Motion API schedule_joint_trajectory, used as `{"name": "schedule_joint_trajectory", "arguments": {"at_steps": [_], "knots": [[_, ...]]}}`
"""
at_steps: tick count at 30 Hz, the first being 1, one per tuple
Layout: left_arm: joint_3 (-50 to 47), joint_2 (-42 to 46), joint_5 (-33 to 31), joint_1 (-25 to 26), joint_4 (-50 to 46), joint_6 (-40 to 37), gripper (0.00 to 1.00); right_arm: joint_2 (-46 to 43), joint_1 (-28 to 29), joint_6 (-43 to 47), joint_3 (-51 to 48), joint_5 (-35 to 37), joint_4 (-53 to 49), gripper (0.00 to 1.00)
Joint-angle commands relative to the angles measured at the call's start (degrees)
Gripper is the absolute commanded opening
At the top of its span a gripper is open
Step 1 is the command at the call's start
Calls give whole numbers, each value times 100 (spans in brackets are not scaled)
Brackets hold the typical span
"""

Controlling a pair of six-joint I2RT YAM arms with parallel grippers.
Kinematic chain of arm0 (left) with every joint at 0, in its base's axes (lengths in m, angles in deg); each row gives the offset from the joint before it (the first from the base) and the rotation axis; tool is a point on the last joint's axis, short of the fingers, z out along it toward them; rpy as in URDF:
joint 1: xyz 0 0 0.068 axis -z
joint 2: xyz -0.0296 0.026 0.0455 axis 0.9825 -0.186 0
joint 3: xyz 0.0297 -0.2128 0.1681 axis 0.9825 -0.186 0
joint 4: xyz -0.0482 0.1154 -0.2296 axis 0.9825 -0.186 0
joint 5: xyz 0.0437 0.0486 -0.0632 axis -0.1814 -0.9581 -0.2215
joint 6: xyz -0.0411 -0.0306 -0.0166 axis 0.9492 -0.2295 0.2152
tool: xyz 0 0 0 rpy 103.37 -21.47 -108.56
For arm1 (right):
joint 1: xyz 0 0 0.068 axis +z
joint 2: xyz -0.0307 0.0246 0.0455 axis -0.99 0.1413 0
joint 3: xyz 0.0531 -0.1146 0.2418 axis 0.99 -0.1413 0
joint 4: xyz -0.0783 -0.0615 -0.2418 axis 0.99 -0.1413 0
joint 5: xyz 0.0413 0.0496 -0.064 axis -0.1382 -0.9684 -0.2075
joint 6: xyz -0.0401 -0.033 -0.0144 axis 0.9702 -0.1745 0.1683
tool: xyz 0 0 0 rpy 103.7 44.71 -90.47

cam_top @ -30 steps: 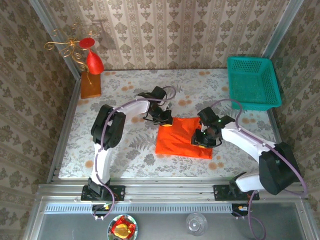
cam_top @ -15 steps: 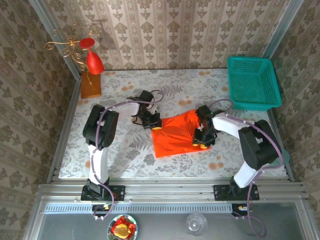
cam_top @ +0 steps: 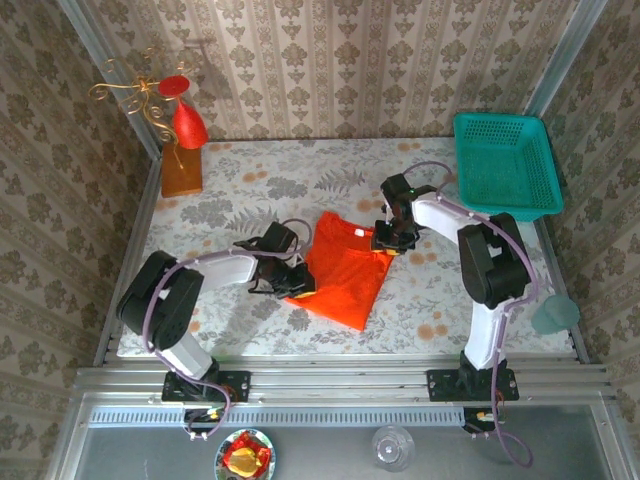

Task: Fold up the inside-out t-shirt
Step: Rotate the T-shirt at the center of the table.

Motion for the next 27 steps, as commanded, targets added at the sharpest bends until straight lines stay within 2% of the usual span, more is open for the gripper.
{"name": "schedule_joint_trajectory", "arguments": {"at_steps": [1,5,8,11,15,20,27], "knots": [[481,326,-162,-108,-146,81,15,-836,216,-326,-350,-569,-23,35],[1047,-116,-179,-378,-848,-577,14,-1412,689,-891,-1112,-1084,547,35],[1262,-524,-119,-489,-1062,-938,12,-1456,1136,-1099,-1483,-1468,838,35],[1329,-836,-108,-585,-1178,-1155,11,-1330,1525,-1163,-1765,-1513,946,35],[1001,-937,-139,-644,-1068,-1189,11,-1025,1696,-1234,-2120,-1433,1212,35],[203,-480,-74,-424,-721,-863,11,-1057,1714,-1085,-2504,-924,709,34],[-369,610,-19,-96,-490,-262,12,-1658,1660,-687,-2340,-948,221,34]]}}
